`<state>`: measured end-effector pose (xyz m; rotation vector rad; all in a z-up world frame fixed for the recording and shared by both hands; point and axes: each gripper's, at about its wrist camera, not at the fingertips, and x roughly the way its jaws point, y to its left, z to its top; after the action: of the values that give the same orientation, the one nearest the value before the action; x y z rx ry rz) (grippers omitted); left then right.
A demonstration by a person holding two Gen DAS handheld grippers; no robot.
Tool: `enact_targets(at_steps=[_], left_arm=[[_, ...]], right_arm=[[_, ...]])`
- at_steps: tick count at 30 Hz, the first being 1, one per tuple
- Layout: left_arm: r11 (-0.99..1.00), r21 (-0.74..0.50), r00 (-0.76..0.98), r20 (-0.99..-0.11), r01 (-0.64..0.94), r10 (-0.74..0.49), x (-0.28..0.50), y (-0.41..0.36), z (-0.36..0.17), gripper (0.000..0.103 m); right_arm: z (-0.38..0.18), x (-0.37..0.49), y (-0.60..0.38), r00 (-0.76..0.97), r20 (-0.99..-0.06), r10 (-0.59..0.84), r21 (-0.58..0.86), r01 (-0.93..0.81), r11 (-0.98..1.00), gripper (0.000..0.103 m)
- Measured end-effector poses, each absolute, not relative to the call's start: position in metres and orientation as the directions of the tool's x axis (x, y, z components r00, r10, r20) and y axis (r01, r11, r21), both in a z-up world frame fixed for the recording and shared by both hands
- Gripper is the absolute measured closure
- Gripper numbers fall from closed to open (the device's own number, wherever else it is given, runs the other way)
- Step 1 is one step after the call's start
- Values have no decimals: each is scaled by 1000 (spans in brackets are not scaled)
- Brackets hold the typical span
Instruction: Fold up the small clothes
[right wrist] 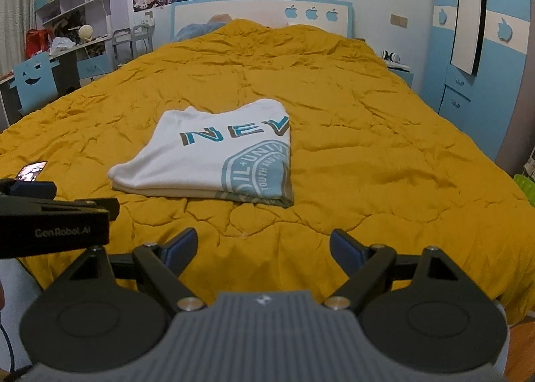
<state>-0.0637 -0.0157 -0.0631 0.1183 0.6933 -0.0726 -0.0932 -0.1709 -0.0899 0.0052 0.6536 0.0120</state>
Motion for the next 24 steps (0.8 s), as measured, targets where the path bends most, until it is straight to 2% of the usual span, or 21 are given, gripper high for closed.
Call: enact_targets(at_steps=[24], left_arm=[[990,92,774,-633,109,-27,-64,-15,-61,7]], right_arm=[[-86,-97,-174,804,-594,3,12,5,1000,21]])
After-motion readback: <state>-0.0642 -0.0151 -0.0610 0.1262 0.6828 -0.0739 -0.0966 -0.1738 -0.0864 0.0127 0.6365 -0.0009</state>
